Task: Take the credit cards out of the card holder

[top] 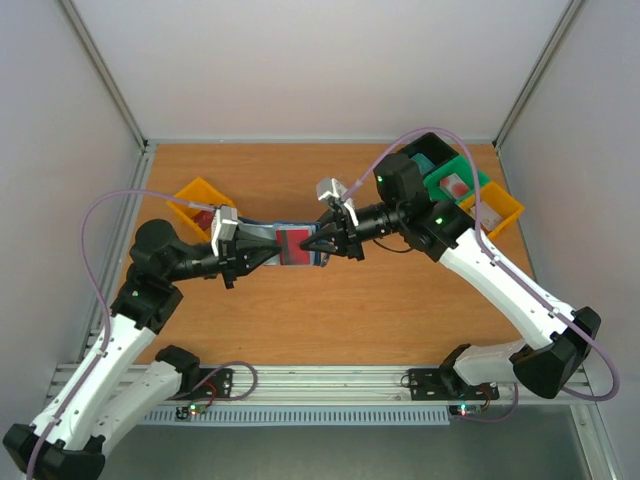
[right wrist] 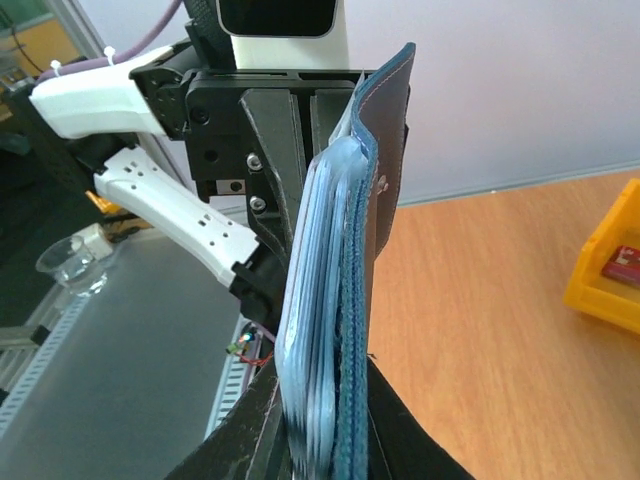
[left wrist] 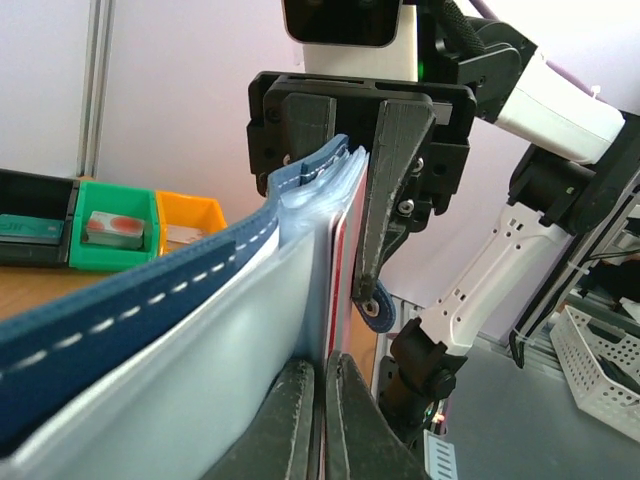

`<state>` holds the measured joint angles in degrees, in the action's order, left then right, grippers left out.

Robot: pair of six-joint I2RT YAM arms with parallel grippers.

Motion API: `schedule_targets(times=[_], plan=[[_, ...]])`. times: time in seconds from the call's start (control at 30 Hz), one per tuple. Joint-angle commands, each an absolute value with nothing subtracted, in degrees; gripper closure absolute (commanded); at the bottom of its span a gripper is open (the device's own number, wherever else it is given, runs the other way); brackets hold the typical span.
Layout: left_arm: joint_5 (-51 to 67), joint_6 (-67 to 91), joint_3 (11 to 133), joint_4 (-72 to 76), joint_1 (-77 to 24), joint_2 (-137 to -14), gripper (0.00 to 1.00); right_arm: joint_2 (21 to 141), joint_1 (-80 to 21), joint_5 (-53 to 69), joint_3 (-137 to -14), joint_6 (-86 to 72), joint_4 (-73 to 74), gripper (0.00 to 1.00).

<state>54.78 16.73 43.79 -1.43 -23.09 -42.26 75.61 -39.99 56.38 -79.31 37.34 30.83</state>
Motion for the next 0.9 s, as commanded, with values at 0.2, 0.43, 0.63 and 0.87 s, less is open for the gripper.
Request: schedule_targets(times=[0.2, 0.43, 0.63, 0.87], plan=[[51.5, 24.58, 40.59, 10.51, -23.2, -41.41, 1.0, 78.28, -40.52, 63.01, -76.73, 33.49, 30.19, 0.72], [50.99, 25.02, 39.49, 9.95, -22.56, -41.05, 1.0, 76.3, -40.45, 60.31, -75.68, 35.51, 33.12, 0.67], [51.86, 23.02, 39.66, 7.18, -21.42, -40.43, 1.0, 75.51, -39.4, 58.49, -75.59, 37.09, 37.45, 0.77], [55.3, 16.54, 41.59, 0.82, -20.92, -40.54, 1.0, 74.59, -38.36, 57.71, -76.05, 38.38, 40.78, 0.88]])
